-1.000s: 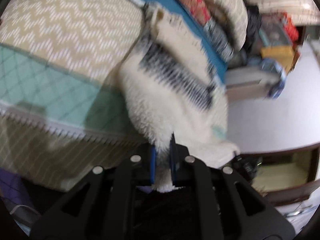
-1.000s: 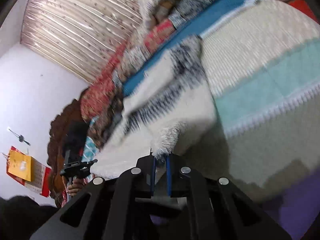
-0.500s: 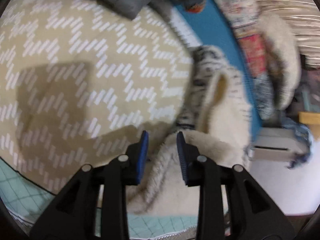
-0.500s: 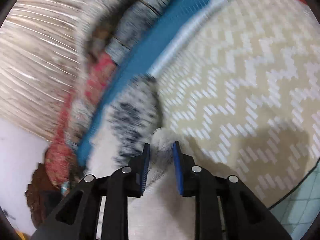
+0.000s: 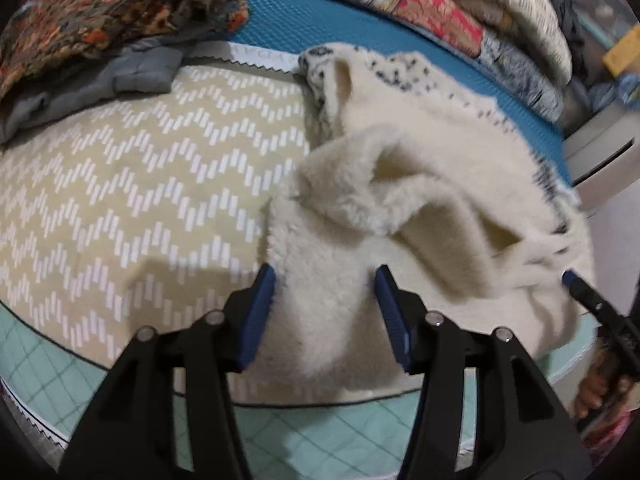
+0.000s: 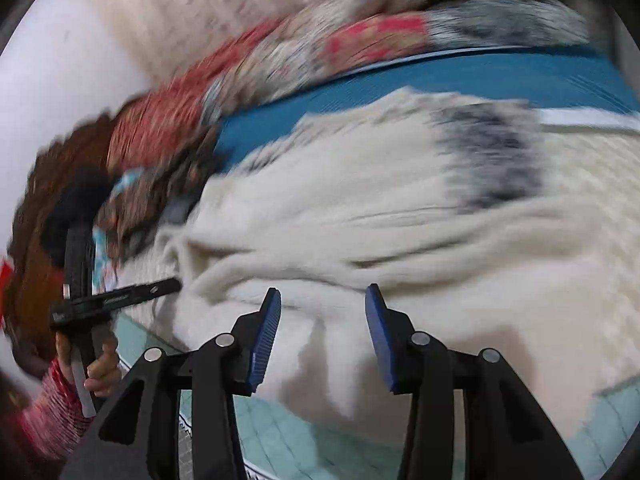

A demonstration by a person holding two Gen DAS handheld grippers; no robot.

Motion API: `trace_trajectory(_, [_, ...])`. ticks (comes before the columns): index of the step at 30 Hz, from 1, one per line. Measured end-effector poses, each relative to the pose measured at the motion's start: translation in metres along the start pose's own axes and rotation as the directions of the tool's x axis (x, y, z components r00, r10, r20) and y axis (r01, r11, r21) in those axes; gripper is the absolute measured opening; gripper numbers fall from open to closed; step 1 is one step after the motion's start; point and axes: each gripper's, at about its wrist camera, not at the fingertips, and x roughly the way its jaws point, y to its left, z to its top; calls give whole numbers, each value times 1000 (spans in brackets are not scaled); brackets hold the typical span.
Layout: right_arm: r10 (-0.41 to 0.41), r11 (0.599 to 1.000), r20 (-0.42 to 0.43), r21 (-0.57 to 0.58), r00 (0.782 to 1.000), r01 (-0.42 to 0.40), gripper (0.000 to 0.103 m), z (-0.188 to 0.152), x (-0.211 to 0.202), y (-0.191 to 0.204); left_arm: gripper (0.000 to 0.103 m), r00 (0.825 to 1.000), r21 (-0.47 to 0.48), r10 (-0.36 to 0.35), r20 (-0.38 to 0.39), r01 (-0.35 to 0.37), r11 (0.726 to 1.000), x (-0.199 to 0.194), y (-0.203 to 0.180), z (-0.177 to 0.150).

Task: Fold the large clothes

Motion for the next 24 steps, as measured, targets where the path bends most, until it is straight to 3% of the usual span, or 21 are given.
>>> trace_trajectory(1, [-11,1000,-15,3,1000,12,45,4,12,2,37,1000,2,29,-8,-29,1000,6,2,-1])
trace_trajectory(4, [-114,989,-112,84,987,124,45,15,59,-16,33,996,-19,67,-58,-68,997,22,14,-3])
trace_trajectory(5, [-92,983,-132,146,987,111,45,16,73,-25,33,996,-31,55,-67,-58,998,24,18,-4])
trace_trajectory(7, [-35,971,-85,235,996,54,46,17,81,-42,33,997,-23,48,-61,-49,999,26,21,-5])
trace_trajectory(11, [-38,973,-92,226,995,58,46,20,80,-38,35,995,22,85,-51,-84,996,30,14,-3])
trace_trajectory(14, [-4,976,-71,218,997,19,46,20,57,-30,39,995,26,78,-58,-77,997,27,7,-1])
trace_trajectory(20, [41,967,71,249,997,-57,44,-16,-29,-49,69,1000,-46,17,-6,-17,999,-13,36,-14])
trace_trajectory(24, [32,899,161,427,986,-99,40,-61,-74,-102,74,995,-140,-101,-29,96,986,-22,56,-25])
